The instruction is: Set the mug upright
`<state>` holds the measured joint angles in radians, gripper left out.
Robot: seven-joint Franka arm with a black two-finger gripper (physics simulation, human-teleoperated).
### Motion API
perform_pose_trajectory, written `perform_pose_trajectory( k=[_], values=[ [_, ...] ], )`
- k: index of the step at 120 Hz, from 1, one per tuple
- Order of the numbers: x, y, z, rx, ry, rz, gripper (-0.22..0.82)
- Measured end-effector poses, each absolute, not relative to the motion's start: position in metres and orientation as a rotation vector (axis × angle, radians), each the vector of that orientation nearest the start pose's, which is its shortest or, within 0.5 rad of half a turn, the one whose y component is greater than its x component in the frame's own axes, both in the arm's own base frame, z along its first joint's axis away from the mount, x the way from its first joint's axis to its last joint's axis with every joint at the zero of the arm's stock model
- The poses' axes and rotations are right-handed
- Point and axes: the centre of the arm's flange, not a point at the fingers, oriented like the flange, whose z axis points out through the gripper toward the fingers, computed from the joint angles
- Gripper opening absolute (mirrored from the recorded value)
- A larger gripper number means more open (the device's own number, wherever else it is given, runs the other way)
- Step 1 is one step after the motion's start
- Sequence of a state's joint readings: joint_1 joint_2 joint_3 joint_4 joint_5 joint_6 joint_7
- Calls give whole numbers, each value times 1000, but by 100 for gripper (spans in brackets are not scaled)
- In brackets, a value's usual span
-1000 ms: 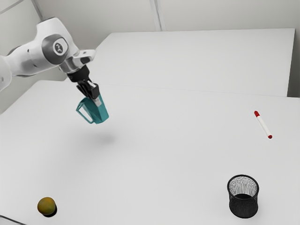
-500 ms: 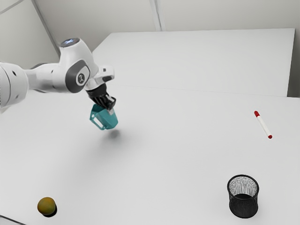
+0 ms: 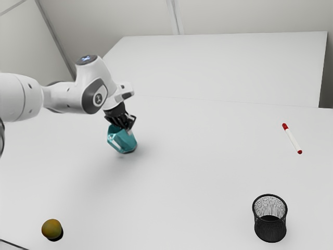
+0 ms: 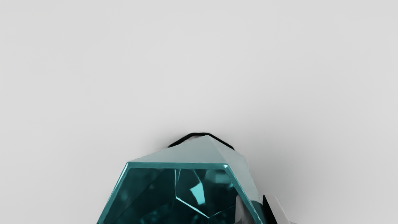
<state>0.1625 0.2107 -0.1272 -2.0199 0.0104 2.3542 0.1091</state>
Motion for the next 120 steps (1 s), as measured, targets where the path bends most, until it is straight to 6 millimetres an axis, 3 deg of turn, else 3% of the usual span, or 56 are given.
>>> perform_pose_trajectory(
  k=[12,27,45,60,79,91,99,120],
  values=[
    [602,23,356,-3150,97,-194,-7],
    [602,23,356,-3154,77,-197,19],
    [602,18,380,-3148,79,-254,40],
    [608,2,428,-3138,113,-335,49],
    [622,6,526,-3135,97,-382,55],
    [621,11,583,-3134,86,-369,57],
    [615,12,600,-3142,85,-313,58],
    [597,10,612,-3152,86,-170,59]
  ],
)
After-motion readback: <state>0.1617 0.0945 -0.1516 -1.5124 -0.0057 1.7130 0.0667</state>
